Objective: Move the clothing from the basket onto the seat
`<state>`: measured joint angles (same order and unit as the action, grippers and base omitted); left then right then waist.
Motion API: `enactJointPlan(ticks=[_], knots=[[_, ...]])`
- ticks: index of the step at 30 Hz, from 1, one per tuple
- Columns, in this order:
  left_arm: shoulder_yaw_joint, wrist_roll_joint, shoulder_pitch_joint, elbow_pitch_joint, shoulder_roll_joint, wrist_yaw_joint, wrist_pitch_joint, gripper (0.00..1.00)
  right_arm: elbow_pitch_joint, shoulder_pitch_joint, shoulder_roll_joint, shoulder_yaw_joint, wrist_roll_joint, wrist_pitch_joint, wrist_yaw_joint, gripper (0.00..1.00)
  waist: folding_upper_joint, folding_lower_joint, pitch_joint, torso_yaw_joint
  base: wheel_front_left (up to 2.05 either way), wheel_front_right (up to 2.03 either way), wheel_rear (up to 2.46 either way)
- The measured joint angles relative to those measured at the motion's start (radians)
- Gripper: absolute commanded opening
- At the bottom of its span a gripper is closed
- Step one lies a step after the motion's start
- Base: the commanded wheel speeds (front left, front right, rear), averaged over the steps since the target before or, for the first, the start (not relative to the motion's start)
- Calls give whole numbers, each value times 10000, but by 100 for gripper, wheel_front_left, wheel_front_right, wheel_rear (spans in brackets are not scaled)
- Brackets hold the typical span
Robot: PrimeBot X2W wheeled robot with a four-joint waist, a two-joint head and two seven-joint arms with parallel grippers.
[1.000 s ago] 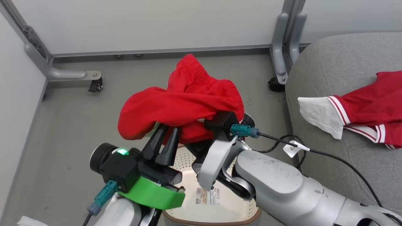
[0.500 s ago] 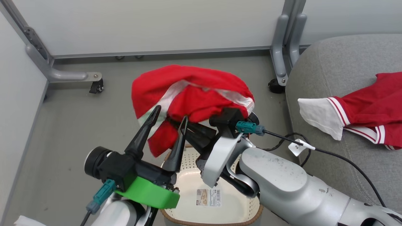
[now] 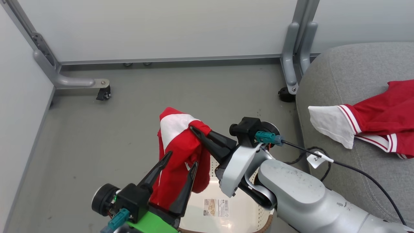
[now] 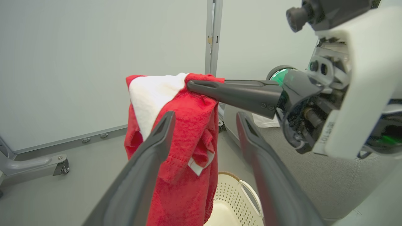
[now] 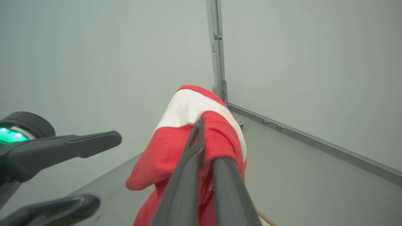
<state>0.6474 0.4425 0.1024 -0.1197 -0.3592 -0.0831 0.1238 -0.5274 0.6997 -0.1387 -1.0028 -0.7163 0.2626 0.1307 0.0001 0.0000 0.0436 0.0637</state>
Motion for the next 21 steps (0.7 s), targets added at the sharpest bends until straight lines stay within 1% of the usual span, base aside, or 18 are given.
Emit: enactJointPlan(ticks=[8, 12, 16, 21], knots=[[100, 44, -179, 128, -132, 0, -92, 100, -42, -424, -151, 203, 77, 0, 0, 0, 0, 0, -55, -125, 0, 0, 0], [180, 44, -202, 186, -224, 61, -96, 100, -52, -501, -230, 397, 161, 0, 0, 0, 0, 0, -52, -304, 0, 0, 0], [230, 46, -198, 263, -278, 138, -92, 100, -6, -590, -286, 652, 293, 2, 0, 0, 0, 0, -11, -604, 0, 0, 0], [274, 38, -22, 343, -288, 222, -125, 100, 121, -590, -399, 1087, 451, 0, 0, 0, 0, 0, 122, -1140, 0, 0, 0]])
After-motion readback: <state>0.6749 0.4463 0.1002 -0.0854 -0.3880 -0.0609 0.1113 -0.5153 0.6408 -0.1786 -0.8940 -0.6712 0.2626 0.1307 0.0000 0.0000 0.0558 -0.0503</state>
